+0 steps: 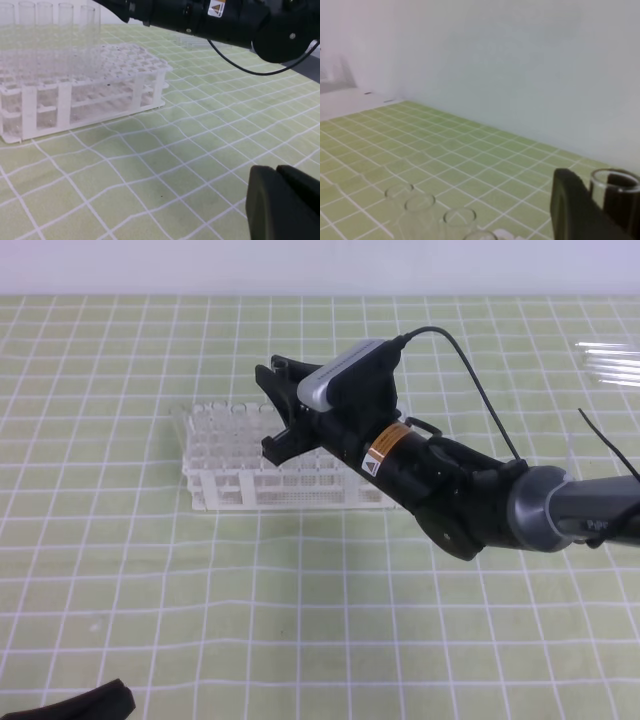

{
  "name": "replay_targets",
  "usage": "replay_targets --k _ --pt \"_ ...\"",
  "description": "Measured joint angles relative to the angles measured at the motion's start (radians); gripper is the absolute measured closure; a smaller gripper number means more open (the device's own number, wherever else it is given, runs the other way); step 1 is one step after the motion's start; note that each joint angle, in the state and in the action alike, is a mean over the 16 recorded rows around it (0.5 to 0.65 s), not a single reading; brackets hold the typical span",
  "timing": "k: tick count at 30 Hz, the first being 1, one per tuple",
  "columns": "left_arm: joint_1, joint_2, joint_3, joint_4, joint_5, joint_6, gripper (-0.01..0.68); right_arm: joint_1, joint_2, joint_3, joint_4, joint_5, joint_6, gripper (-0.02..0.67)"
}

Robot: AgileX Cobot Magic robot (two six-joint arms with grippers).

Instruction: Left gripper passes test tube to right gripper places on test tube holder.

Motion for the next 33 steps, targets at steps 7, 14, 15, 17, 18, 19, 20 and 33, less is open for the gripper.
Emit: replay_targets --k 7,14,15,17,18,19,20,33 --pt "0.000 0.001 0.001 0.000 0.000 0.000 0.676 0.000 0.000 0.000 0.005 0.010 -0.002 0.470" --pt "0.000 0.001 0.001 0.000 -0.001 0.000 0.675 0.000 -0.010 0.015 -0.018 -0.011 -0.002 0.347" --pt "0.000 0.000 0.000 0.000 0.000 0.000 0.676 0.000 -0.014 0.019 -0.022 -0.015 -0.003 0.330" --pt "0.000 0.000 -0.001 0.000 0.001 0.000 0.676 0.000 -0.029 0.031 -0.031 -0.023 -0.003 0.301" --pt "0.000 0.000 0.000 0.000 0.000 0.000 0.676 0.000 -0.039 0.039 -0.036 -0.026 -0.003 0.291" --pt "0.000 0.000 -0.001 0.000 0.001 0.000 0.676 0.000 -0.051 0.047 -0.040 -0.029 -0.003 0.284" --pt "0.000 0.000 -0.001 0.000 0.001 0.000 0.676 0.000 -0.066 0.057 -0.045 -0.030 -0.003 0.281" --pt "0.000 0.000 -0.002 0.005 0.045 0.013 0.676 0.000 -0.475 0.254 -0.119 0.161 0.095 0.501"
